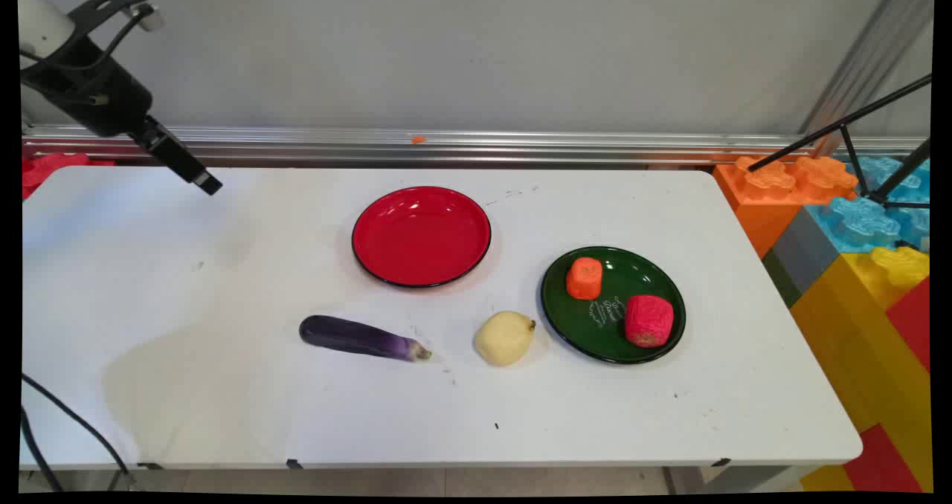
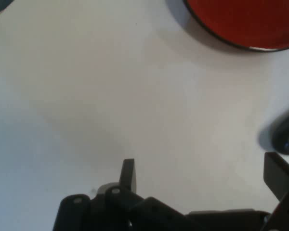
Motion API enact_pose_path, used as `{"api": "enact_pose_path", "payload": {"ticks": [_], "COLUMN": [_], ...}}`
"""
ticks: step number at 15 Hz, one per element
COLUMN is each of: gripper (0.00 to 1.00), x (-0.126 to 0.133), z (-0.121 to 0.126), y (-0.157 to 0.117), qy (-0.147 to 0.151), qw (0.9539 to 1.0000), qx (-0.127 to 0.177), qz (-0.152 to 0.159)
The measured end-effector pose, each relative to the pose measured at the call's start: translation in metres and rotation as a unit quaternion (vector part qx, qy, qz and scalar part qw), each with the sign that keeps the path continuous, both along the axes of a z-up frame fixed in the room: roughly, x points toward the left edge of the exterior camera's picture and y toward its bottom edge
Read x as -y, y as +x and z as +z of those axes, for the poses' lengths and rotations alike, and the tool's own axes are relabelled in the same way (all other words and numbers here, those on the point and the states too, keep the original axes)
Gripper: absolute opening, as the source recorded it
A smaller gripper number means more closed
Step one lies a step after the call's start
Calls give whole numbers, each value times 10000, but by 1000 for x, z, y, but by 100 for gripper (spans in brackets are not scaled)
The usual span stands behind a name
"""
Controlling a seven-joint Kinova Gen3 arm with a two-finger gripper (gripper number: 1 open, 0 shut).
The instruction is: Pick up the mandarin from the green plate
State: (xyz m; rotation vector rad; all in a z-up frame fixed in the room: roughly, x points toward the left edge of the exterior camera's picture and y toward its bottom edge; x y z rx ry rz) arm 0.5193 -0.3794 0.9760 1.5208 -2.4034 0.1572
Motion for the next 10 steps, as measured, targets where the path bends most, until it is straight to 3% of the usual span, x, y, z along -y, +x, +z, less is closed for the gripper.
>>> {"api": "enact_pose_path", "payload": {"ticks": [3,10], "gripper": [100,100], "x": [6,8], "z": [6,11], "y": [-27,-135], "qy": [-58,-22], "qw": [9999,9996], "qx": [-97,-203], "qz": [9,195]}}
